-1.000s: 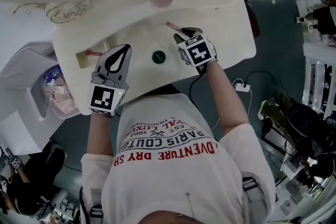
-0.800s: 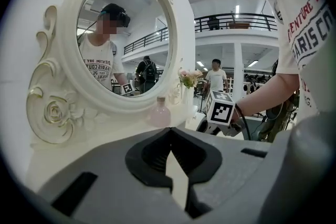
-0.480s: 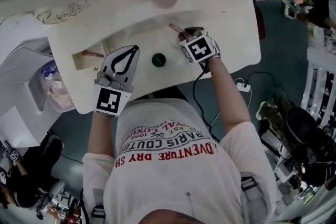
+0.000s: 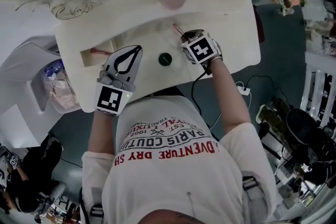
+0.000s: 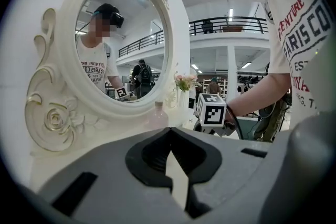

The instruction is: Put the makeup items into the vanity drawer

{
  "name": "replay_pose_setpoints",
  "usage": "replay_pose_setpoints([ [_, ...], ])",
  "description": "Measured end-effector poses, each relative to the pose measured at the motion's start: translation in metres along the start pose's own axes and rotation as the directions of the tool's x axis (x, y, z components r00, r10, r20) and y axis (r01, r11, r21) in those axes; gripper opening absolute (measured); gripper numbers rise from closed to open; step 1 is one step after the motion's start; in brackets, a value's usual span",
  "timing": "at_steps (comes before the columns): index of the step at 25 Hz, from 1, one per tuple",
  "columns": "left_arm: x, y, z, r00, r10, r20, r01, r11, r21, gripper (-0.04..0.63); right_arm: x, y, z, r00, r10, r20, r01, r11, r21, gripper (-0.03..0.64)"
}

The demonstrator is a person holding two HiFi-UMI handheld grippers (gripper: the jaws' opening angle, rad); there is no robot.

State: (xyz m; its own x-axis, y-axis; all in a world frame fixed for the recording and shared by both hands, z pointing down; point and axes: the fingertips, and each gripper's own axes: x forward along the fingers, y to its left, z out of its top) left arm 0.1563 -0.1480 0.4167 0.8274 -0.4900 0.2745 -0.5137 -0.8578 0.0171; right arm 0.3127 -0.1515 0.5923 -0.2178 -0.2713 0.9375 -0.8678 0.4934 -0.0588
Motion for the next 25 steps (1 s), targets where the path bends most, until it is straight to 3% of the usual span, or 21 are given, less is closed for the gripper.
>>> replay_pose_setpoints([
  [14, -0.122, 0.034, 0.004, 0.988, 0.136, 0.067, -0.136, 0.991, -0.008, 0.006, -0.039, 0.146, 0.082, 0.984, 0.132, 0.122, -0.105, 0.973, -0.205, 0.043],
  [18, -0.161, 0.049, -0.005, 0.976, 0.207, 0.066, -0.205, 0.978, -0.034, 0.006, -0.034, 0.194, 0.110, 0.975, 0.189, 0.116, -0.145, 0.941, -0.306, 0.043],
  [25, -0.227, 0.081, -0.027, 0.932, 0.359, 0.049, -0.354, 0.931, -0.091, 0.006, -0.006, 0.262, 0.155, 0.966, 0.252, 0.058, -0.199, 0.869, -0.453, 0.043],
])
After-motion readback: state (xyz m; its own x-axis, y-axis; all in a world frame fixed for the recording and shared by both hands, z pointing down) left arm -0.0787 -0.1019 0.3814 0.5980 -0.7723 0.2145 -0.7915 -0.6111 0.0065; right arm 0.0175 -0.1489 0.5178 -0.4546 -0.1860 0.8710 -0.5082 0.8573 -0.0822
